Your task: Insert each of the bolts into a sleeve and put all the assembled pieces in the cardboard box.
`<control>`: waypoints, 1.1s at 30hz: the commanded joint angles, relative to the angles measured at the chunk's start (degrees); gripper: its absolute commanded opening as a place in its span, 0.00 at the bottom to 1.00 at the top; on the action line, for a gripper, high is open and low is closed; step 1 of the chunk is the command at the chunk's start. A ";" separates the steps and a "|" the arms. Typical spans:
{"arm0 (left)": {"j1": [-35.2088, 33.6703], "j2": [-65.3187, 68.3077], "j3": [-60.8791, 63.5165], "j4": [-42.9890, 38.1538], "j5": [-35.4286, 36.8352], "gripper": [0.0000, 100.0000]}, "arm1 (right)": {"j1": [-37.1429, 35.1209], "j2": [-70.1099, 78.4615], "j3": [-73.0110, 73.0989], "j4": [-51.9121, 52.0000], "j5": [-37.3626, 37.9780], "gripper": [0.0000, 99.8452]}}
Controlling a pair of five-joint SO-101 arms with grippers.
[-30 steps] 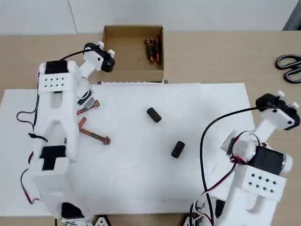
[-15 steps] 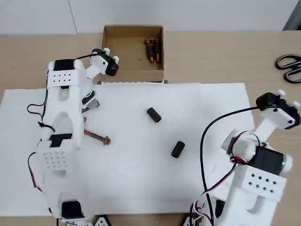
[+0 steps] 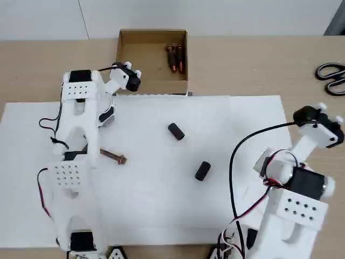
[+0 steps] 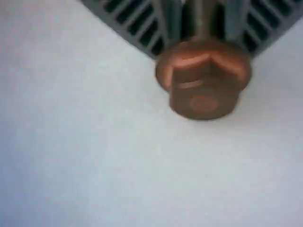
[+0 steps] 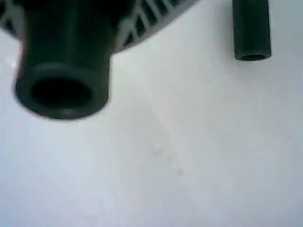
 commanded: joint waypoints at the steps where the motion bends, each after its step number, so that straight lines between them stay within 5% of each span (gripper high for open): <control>1: -0.26 0.79 -2.86 0.53 0.09 0.01 | 0.22 -1.54 -0.53 -0.84 0.44 0.00; 6: 1.49 -3.60 -9.27 9.58 0.44 0.01 | 0.13 -1.54 -4.57 -0.31 0.53 0.00; 17: 3.25 -32.00 -11.12 9.49 7.56 0.01 | -10.42 -1.63 -20.75 9.10 3.52 0.00; 27: 4.48 -56.53 6.20 9.14 13.98 0.01 | -11.65 -2.15 -23.38 9.98 12.04 0.00; 33: 4.48 -69.54 19.56 5.89 20.04 0.01 | -20.88 -10.68 -17.49 9.27 15.74 0.00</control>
